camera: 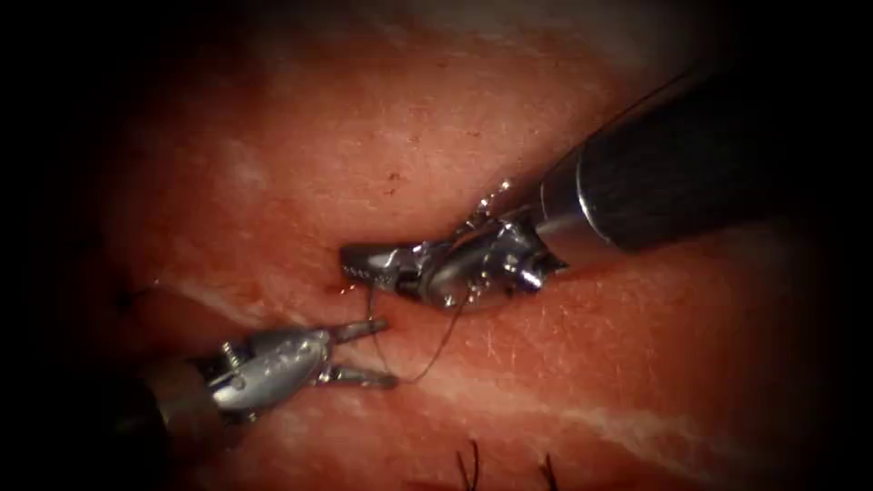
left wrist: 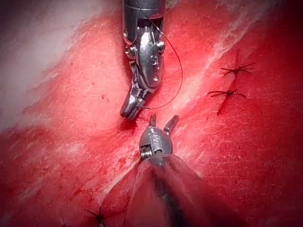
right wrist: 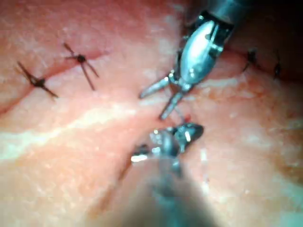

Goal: Wound Closure

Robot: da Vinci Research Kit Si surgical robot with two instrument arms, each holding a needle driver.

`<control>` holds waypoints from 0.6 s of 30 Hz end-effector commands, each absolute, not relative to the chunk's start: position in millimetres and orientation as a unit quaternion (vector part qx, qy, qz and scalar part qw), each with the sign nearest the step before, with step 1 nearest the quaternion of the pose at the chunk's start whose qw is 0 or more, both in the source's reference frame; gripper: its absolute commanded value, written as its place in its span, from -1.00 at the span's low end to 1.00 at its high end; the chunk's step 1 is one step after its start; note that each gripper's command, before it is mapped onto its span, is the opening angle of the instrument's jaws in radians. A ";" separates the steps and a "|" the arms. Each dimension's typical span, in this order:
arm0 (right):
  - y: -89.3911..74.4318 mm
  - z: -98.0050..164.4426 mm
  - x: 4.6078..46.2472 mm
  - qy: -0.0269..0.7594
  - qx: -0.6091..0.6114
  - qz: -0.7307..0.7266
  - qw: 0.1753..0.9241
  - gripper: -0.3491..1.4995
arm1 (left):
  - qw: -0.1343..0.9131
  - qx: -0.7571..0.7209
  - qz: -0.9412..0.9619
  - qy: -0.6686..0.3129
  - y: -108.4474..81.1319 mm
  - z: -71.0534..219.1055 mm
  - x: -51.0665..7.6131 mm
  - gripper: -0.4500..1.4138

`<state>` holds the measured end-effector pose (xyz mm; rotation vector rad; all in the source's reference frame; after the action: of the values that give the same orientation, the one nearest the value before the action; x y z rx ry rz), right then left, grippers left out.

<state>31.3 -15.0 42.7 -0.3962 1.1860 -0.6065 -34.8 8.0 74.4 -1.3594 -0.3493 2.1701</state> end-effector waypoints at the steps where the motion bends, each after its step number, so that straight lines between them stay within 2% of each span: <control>1: -15.7 43.3 31.5 0.545 -0.178 -0.274 0.772 -1.00 | 0.275 -0.506 0.807 -0.132 7.4 75.2 -35.6 -0.35; 18: -14.3 45.9 31.4 0.547 -0.089 -0.154 0.818 -1.00 | 0.274 -0.507 0.807 -0.133 7.4 75.2 -35.4 -0.35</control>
<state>31.2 -13.2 45.3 -0.1952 1.1652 -0.3280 -34.7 8.0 74.5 -1.3612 -0.3514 2.1709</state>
